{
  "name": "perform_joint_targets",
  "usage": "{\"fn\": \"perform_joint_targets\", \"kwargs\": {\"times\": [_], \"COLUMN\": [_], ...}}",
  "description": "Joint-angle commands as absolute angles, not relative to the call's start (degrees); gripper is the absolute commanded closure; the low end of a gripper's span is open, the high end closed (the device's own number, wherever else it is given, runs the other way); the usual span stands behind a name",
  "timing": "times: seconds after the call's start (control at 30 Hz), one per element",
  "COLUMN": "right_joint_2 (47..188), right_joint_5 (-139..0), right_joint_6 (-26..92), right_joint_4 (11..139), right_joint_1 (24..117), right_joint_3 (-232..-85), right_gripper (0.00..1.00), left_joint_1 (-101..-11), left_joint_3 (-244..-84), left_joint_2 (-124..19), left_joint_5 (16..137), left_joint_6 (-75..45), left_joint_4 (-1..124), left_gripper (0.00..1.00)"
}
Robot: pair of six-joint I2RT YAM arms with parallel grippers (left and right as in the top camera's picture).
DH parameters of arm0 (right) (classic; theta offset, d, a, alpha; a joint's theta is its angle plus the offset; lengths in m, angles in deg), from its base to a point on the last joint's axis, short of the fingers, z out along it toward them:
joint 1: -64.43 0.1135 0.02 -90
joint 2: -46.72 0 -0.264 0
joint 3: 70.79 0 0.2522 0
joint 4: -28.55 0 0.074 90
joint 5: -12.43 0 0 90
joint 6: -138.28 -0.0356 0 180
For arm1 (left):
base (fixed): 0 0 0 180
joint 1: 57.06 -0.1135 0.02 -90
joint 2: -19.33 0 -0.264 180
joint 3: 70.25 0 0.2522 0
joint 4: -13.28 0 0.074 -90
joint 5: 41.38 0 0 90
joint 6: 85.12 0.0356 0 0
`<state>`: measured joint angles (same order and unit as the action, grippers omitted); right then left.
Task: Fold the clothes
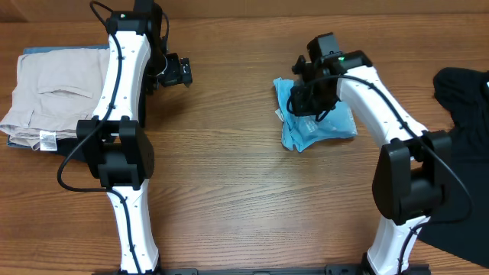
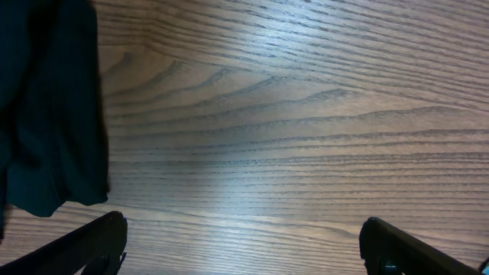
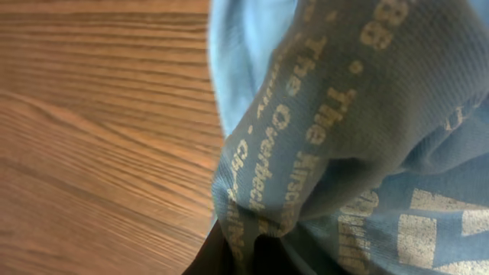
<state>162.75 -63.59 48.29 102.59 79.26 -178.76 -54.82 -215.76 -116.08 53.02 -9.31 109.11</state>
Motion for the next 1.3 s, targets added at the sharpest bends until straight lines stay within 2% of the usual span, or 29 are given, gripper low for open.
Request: {"fn": "perform_joint_targets", "kwargs": {"times": [0.0, 0.17, 0.2, 0.23, 0.27, 0.3, 0.37, 0.47, 0.67, 0.7, 0.73, 0.77, 0.8, 0.87, 1.0, 1.27], "right_joint_2": [162.02, 162.02, 162.02, 162.02, 162.02, 162.02, 162.02, 162.0, 161.78, 161.78, 161.81, 161.81, 161.83, 162.64, 166.57, 167.79], "right_joint_5": [-62.04, -62.04, -62.04, -62.04, -62.04, -62.02, -61.95, -57.23, -59.52, -60.99, -64.16, -67.41, -68.99, -70.56, -74.12, -56.51], "right_joint_6": [48.51, 48.49, 48.51, 48.51, 48.51, 48.55, 48.77, 52.22, 51.28, 51.28, 51.26, 51.22, 51.07, 51.0, 46.52, 44.75], "right_joint_4": [101.49, 101.51, 101.54, 101.54, 101.56, 102.24, 102.83, 104.57, 106.67, 106.28, 105.65, 104.4, 103.07, 99.85, 96.03, 96.03], "right_joint_1": [80.18, 80.18, 80.18, 80.18, 80.18, 80.18, 80.18, 79.41, 73.45, 72.94, 72.53, 72.22, 71.98, 71.5, 69.88, 70.82], "right_joint_3": [-178.5, -178.5, -178.5, -178.5, -178.5, -178.52, -178.57, -179.07, -187.99, -188.36, -188.34, -187.77, -187.26, -186.19, -185.3, -184.97], "right_gripper": [0.96, 0.96, 0.92, 0.8, 0.77, 0.48, 0.31, 0.22, 0.3, 0.35, 0.46, 0.69, 0.82, 0.94, 0.96, 0.96], "left_joint_1": [-54.79, -54.79, -54.79, -54.79, -54.79, -54.79, -54.79, -54.79, -54.79, -54.79, -54.79, -54.79, -54.79, -54.79, -54.79, -54.79], "left_joint_3": [-217.31, -217.31, -217.31, -217.31, -217.31, -217.31, -217.31, -217.31, -217.31, -217.31, -217.31, -217.31, -217.31, -217.31, -217.31, -217.31], "left_joint_2": [-114.9, -114.9, -114.9, -114.9, -114.9, -114.9, -114.9, -114.9, -114.9, -114.9, -114.9, -114.9, -114.9, -114.9, -114.9, -114.9], "left_joint_5": [52.65, 52.65, 52.67, 52.65, 52.67, 52.65, 52.65, 52.67, 52.65, 52.67, 52.65, 52.67, 52.65, 52.67, 52.67, 52.67], "left_joint_6": [-8.42, -8.42, -8.42, -8.42, -8.42, -8.42, -8.42, -8.42, -8.42, -8.42, -8.42, -8.42, -8.42, -8.42, -8.42, -8.42], "left_joint_4": [109.06, 109.06, 109.06, 109.08, 109.08, 109.08, 109.06, 109.08, 109.08, 109.08, 109.06, 109.08, 109.06, 109.06, 109.06, 109.06], "left_gripper": [0.0, 0.0, 0.0, 0.0, 0.0, 0.0, 0.0, 0.0, 0.0, 0.0, 0.0, 0.0, 0.0, 0.0, 0.0, 0.0]}}
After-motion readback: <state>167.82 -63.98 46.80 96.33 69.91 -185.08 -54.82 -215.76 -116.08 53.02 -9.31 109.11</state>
